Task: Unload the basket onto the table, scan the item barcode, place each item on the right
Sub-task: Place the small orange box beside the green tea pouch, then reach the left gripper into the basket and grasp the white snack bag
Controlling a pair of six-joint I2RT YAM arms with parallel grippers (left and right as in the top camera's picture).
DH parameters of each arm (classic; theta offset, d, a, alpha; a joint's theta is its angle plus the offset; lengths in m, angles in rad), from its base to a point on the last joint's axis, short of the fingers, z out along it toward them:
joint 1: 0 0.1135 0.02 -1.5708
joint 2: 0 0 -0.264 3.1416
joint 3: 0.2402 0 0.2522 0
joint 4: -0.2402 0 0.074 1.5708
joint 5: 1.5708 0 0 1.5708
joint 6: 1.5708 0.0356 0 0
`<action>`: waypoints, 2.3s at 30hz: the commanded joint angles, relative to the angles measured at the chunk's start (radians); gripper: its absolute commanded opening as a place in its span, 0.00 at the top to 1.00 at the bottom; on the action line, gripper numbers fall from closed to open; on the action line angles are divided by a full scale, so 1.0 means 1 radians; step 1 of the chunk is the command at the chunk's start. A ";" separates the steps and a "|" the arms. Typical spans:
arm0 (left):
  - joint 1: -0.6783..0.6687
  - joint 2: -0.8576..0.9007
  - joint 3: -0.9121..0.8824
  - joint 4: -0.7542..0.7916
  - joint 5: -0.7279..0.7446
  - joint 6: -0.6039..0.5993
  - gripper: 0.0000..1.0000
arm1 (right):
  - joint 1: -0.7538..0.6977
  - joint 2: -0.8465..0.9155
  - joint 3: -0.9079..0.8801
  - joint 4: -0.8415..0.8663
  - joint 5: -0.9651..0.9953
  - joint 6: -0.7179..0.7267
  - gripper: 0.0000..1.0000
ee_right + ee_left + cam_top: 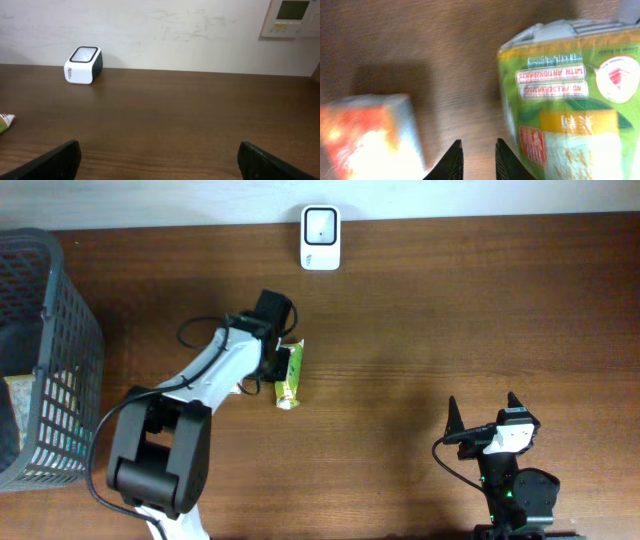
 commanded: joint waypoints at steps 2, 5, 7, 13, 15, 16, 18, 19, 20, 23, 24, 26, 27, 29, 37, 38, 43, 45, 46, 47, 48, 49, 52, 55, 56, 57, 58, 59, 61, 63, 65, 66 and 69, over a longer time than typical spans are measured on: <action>0.095 -0.160 0.322 -0.165 -0.097 0.001 0.74 | 0.007 -0.006 -0.008 -0.001 0.005 0.008 0.01; 0.245 -0.266 0.580 -0.286 -0.100 -0.032 0.51 | 0.007 -0.006 -0.008 -0.001 0.005 0.008 0.01; 0.428 -0.330 0.672 -0.357 -0.100 -0.109 0.43 | 0.007 -0.006 -0.008 -0.001 0.005 0.008 0.01; 0.890 -0.373 0.652 -0.513 -0.097 -0.204 0.39 | 0.007 -0.006 -0.008 -0.001 0.005 0.008 0.01; 0.976 -0.362 0.621 -0.512 -0.071 -0.217 0.39 | 0.007 -0.006 -0.008 -0.001 0.005 0.008 0.01; 1.012 -0.349 0.595 -0.503 -0.053 -0.217 0.38 | 0.007 -0.006 -0.008 -0.001 0.005 0.008 0.01; 1.048 -0.312 0.519 -0.459 -0.040 -0.193 0.35 | 0.007 -0.006 -0.008 -0.001 0.005 0.008 0.01; 1.048 -0.302 0.474 -0.434 -0.041 -0.161 0.35 | 0.007 -0.006 -0.008 -0.001 0.005 0.008 0.01; 1.048 -0.291 0.390 -0.383 -0.054 -0.111 0.35 | 0.007 -0.006 -0.008 -0.001 0.004 0.008 0.01; 1.082 -0.289 0.233 -0.265 -0.069 -0.027 0.28 | 0.007 -0.006 -0.008 -0.001 0.005 0.008 0.01; 1.100 -0.288 0.201 -0.233 -0.056 0.009 0.26 | 0.007 -0.006 -0.008 -0.001 0.005 0.008 0.01; 1.149 -0.272 0.150 -0.162 -0.013 0.124 0.11 | 0.007 -0.006 -0.008 -0.001 0.005 0.008 0.01; 1.165 -0.260 0.137 -0.140 0.014 0.173 0.00 | 0.007 -0.006 -0.008 -0.001 0.005 0.008 0.01; 1.194 -0.217 0.127 -0.113 0.123 0.272 0.00 | 0.007 -0.006 -0.008 -0.001 0.005 0.008 0.01; 1.205 0.001 0.127 -0.103 0.145 0.365 0.00 | 0.007 -0.006 -0.008 -0.001 0.005 0.008 0.01; 1.205 0.018 0.127 -0.103 0.144 0.366 0.00 | 0.007 -0.006 -0.008 -0.001 0.005 0.008 0.01; 1.205 0.089 0.113 -0.103 0.142 0.410 0.01 | 0.007 -0.006 -0.008 -0.001 0.005 0.008 0.01; 1.205 0.105 0.112 -0.103 0.100 0.410 0.10 | 0.007 -0.006 -0.008 -0.001 0.005 0.008 0.01; 1.205 0.105 0.112 -0.103 0.100 0.410 0.29 | 0.007 -0.006 -0.008 -0.001 0.005 0.008 0.01; 1.205 0.105 0.113 -0.103 0.100 0.410 0.39 | 0.007 -0.006 -0.008 -0.001 0.005 0.008 0.01; 1.205 0.105 0.114 -0.103 0.099 0.410 0.56 | 0.007 -0.006 -0.008 -0.001 0.005 0.008 0.01; 1.205 0.105 0.122 -0.107 0.099 0.410 0.69 | 0.007 -0.006 -0.008 -0.001 0.005 0.008 0.01; 1.205 0.098 0.172 -0.146 0.100 0.409 0.89 | 0.007 -0.006 -0.008 -0.001 0.005 0.008 0.01; 1.204 0.083 0.258 -0.199 0.105 0.385 0.93 | 0.007 -0.006 -0.008 -0.001 0.005 0.008 0.01; 1.204 0.074 0.293 -0.215 0.117 0.378 0.93 | 0.007 -0.006 -0.008 -0.001 0.005 0.008 0.01; 1.204 0.057 0.344 -0.230 0.154 0.378 0.93 | 0.007 -0.006 -0.008 -0.001 0.005 0.008 0.01; 1.204 0.039 0.396 -0.235 0.178 0.379 0.94 | 0.007 -0.006 -0.008 -0.001 0.005 0.008 0.01; 1.203 0.021 0.452 -0.248 0.194 0.379 0.94 | 0.007 -0.006 -0.008 -0.001 0.005 0.008 0.01; 1.193 -0.035 0.622 -0.301 0.261 0.378 0.96 | 0.007 -0.006 -0.008 -0.001 0.005 0.008 0.01; 1.175 -0.090 0.743 -0.318 0.367 0.372 0.97 | 0.007 -0.006 -0.008 -0.001 0.005 0.008 0.01; 1.143 -0.150 0.826 -0.317 0.448 0.301 1.00 | 0.007 -0.006 -0.008 -0.001 0.005 0.008 0.01; 1.087 -0.208 0.883 -0.318 0.503 0.230 1.00 | 0.007 -0.006 -0.008 -0.001 0.005 0.008 0.01; 0.912 -0.302 0.896 -0.339 0.510 0.205 1.00 | 0.007 -0.006 -0.008 -0.001 0.005 0.008 0.01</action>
